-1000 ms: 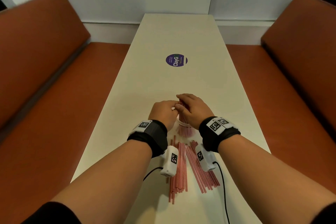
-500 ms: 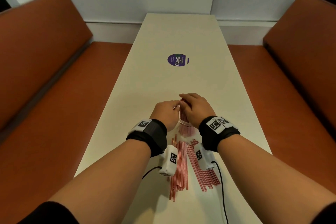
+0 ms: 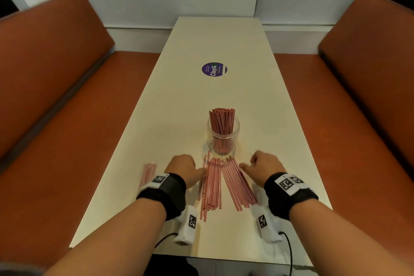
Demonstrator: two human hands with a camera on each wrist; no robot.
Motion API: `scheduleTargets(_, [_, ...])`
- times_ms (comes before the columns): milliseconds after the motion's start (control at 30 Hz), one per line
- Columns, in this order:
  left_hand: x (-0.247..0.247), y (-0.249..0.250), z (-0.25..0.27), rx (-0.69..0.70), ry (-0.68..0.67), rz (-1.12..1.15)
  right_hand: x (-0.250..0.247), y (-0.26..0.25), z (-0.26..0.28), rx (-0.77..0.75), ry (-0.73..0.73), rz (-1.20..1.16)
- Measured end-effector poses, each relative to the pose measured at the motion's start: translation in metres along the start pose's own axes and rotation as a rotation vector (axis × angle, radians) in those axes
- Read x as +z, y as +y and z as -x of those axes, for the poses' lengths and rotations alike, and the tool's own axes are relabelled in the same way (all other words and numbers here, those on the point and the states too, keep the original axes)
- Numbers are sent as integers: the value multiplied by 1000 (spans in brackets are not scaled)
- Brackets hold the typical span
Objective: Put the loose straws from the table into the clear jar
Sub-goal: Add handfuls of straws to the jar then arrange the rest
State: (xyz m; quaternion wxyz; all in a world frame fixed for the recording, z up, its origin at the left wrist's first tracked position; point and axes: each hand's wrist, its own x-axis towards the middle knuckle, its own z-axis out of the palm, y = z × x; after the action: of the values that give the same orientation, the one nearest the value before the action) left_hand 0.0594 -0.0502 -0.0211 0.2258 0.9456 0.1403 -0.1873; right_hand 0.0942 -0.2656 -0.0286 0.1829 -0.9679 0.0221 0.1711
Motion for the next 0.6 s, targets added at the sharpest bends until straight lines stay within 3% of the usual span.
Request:
scheduleTargets(100, [17, 13, 9, -23, 2, -8, 13, -6, 12, 17, -89, 71])
scheduleTargets(267, [26, 30, 13, -39, 21, -27, 21, -20, 19, 5, -96, 52])
scheduleTargets(600, [22, 12, -3, -67, -1, 43, 18, -20, 15, 18, -60, -11])
